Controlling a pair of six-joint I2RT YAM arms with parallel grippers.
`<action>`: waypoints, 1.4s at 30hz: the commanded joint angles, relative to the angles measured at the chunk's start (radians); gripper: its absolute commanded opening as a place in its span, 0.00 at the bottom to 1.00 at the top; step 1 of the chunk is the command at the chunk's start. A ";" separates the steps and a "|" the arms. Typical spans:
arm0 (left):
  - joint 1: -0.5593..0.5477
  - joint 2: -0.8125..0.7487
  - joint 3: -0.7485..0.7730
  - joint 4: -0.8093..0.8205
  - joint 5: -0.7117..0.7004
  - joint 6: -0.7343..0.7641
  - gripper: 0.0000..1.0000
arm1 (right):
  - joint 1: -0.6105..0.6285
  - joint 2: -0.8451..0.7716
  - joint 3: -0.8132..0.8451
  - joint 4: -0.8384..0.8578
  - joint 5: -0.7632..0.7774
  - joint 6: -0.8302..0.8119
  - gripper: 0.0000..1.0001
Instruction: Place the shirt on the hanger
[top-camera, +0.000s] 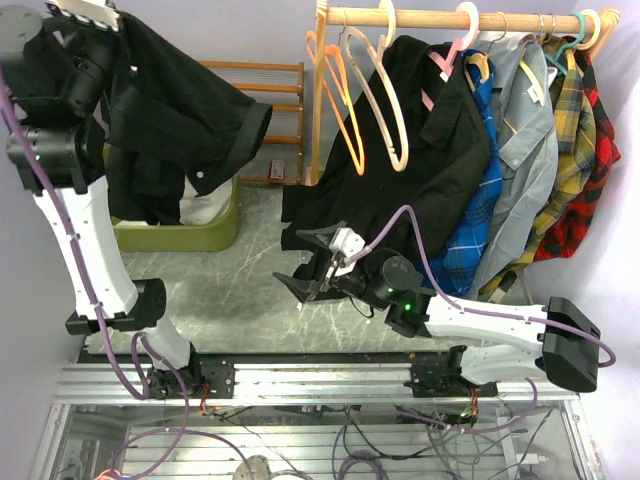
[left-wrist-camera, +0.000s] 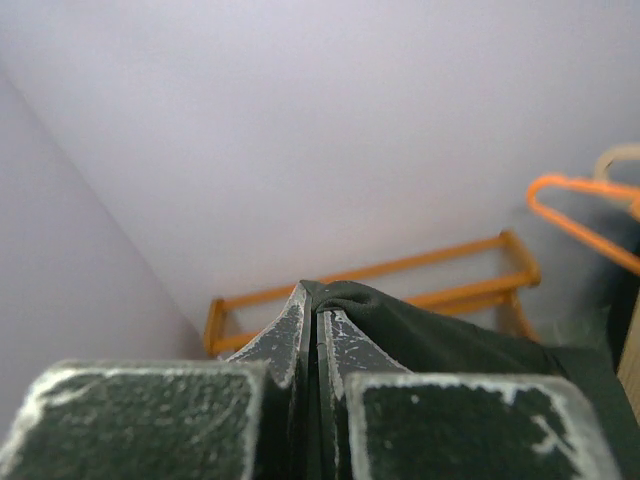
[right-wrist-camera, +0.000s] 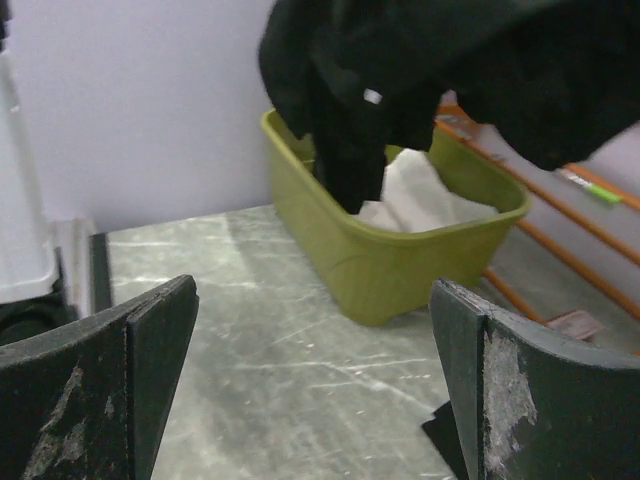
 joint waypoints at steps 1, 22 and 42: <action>-0.007 -0.016 0.151 0.073 0.096 -0.087 0.07 | 0.014 -0.038 -0.015 0.109 0.175 -0.088 1.00; -0.007 -0.084 0.136 -0.055 0.331 -0.043 0.11 | 0.110 0.097 0.053 0.401 0.135 -0.993 1.00; -0.006 -0.088 0.028 -0.035 0.349 -0.045 0.13 | 0.206 0.186 0.218 0.173 0.185 -1.007 1.00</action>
